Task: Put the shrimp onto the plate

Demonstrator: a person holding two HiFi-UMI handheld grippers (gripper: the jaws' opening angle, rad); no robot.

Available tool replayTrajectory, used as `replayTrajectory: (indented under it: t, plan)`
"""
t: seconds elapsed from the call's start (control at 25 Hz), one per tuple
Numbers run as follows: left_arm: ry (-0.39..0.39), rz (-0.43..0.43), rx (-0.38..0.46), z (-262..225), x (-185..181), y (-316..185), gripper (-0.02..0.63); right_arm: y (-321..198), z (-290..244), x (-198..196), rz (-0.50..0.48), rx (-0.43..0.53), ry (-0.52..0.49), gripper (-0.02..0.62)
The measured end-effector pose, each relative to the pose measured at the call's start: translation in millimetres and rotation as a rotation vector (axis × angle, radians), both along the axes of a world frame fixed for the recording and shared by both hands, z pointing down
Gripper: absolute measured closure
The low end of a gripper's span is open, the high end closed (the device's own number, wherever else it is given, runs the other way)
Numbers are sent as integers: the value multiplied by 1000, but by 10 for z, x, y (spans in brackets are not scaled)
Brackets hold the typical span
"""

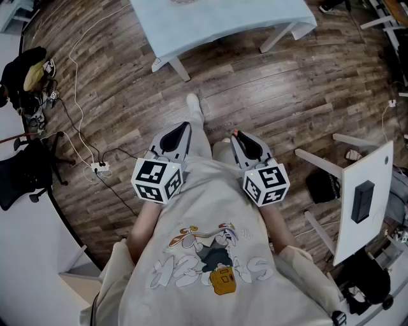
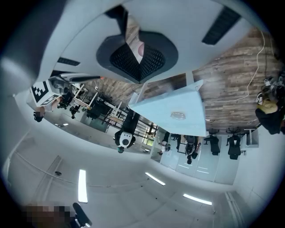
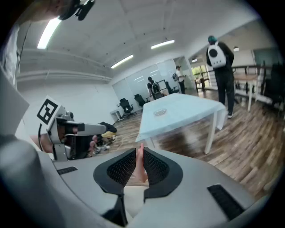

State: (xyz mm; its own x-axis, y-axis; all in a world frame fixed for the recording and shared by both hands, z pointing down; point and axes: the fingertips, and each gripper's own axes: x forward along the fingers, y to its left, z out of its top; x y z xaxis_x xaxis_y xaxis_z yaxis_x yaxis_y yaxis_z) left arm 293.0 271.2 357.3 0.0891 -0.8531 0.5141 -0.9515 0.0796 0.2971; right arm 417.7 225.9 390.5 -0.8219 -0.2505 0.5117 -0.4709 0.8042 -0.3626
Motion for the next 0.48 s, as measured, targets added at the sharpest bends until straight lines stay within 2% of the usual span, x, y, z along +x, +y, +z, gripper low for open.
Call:
replayTrajectory:
  t: [0.12,0.28,0.48]
  plan:
    - [21,-10,-42,25,126,296,598,202,-226,198,43,72,12,523]
    - [-26,117,-13,-42,364,316,598,481,-415,172,67,118,-21,523]
    - [-24,142,53,-270,129,510,598,846,-475,-165,90,115,-44,522]
